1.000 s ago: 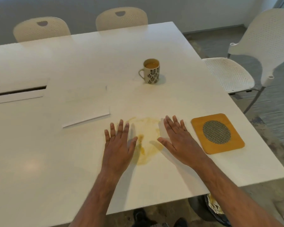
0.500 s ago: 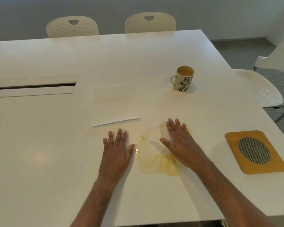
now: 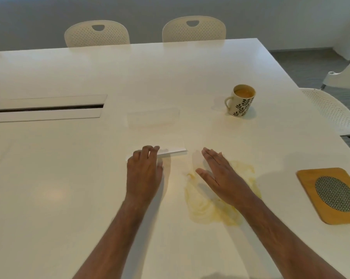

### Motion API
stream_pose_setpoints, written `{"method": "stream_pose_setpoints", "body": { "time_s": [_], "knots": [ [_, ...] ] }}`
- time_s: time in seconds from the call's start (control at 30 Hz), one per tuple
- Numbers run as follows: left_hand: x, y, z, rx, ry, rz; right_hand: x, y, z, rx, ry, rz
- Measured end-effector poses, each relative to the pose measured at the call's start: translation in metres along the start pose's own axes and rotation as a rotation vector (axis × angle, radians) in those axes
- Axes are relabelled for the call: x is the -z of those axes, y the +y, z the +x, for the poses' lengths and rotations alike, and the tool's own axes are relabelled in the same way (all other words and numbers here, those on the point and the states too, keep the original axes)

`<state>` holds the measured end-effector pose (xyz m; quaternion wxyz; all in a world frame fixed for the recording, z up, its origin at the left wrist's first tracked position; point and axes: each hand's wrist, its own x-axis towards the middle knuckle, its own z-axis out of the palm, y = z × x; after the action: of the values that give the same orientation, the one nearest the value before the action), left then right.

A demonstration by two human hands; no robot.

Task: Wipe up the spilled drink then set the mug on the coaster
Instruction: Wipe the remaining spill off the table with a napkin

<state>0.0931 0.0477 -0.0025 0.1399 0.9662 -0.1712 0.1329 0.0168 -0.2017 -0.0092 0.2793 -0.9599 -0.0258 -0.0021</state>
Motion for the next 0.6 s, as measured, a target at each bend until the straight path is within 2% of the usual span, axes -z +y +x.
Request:
{"method": "stream_pose_setpoints", "body": {
  "time_s": [0.23,0.37,0.5,0.6],
  "knots": [
    [-0.007,0.001,0.037,0.003,-0.121,0.139,0.007,-0.006,0.011,0.022,0.027,0.109],
    [-0.005,0.002,0.047,0.018,-0.079,0.142,0.011,-0.005,0.019,0.018,0.033,0.181],
    [0.006,0.007,0.056,0.104,-0.001,-0.013,0.011,-0.008,0.030,-0.057,0.023,0.365],
    [0.019,0.016,0.062,0.185,0.041,-0.175,0.009,-0.016,0.042,-0.160,-0.033,0.676]
  ]
}}
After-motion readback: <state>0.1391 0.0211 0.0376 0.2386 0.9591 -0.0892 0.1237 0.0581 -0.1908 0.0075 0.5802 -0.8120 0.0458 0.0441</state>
